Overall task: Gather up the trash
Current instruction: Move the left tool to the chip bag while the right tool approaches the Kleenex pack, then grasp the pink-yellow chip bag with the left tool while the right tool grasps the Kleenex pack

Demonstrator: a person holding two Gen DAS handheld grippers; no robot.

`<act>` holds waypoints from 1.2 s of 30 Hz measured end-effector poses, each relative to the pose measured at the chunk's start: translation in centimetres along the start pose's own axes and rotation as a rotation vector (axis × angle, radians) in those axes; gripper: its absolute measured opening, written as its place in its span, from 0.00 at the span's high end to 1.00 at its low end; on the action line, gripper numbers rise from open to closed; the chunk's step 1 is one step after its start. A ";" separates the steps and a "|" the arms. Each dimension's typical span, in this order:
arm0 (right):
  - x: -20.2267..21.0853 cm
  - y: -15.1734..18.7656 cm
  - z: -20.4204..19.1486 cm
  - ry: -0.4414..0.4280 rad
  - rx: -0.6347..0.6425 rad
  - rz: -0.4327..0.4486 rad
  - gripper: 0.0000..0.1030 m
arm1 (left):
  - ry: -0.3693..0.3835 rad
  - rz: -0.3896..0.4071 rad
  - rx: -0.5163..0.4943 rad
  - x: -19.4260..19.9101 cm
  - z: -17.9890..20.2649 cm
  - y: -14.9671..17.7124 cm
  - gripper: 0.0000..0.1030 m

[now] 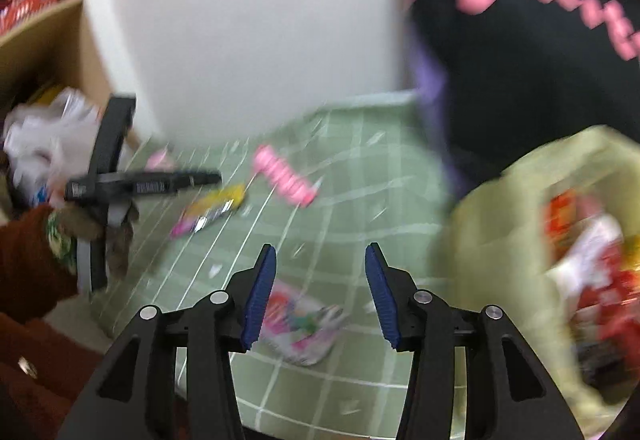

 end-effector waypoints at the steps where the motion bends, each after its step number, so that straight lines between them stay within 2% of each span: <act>1: -1.2 0.7 -0.2 -0.007 -0.002 -0.030 0.58 | -0.024 0.005 0.021 0.4 -1.4 0.6 0.58; 4: -3.8 2.5 0.6 -0.016 -0.027 -0.112 0.58 | -0.085 0.015 0.090 1.4 -4.2 2.1 0.58; 7: -5.4 3.6 1.1 -0.031 -0.041 -0.175 0.58 | -0.100 -0.007 0.121 1.7 -5.2 3.4 0.58; 9: -6.0 4.2 0.9 -0.043 -0.042 -0.199 0.58 | -0.071 -0.025 0.135 1.9 -5.1 4.2 0.58; 14: -7.3 5.4 -0.6 -0.095 -0.029 -0.250 0.57 | 0.055 -0.080 0.131 1.7 -2.3 5.2 0.58; 16: -7.4 5.5 -1.7 -0.127 0.001 -0.264 0.57 | 0.094 -0.081 0.104 2.0 -1.1 5.2 0.58; 18: -7.0 5.3 -2.6 -0.119 0.053 -0.243 0.57 | 0.103 -0.067 0.079 2.5 -0.4 4.9 0.58; 20: -6.6 4.7 -3.2 -0.114 0.096 -0.196 0.57 | 0.085 -0.040 0.062 3.3 -0.4 4.4 0.58; 25: -8.0 3.9 -4.4 -0.151 0.163 -0.173 0.57 | 0.030 -0.015 0.098 4.0 -2.2 3.8 0.58; 30: -9.9 5.2 -5.0 -0.165 0.216 -0.224 0.57 | -0.024 0.002 0.112 4.6 -4.2 3.8 0.58; 36: -9.1 6.5 -5.7 -0.112 0.302 -0.213 0.57 | -0.065 0.006 0.140 4.5 -6.3 3.9 0.58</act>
Point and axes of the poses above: each gripper's, at about its wrist camera, not at the fingertips, and x roughly against the way its jaws point, z to its right, y to its underside, the point moved 2 cm from there along -x, roughly the way its jaws point, and after that the axes turned 6 degrees about z, right-handed, at the moved point
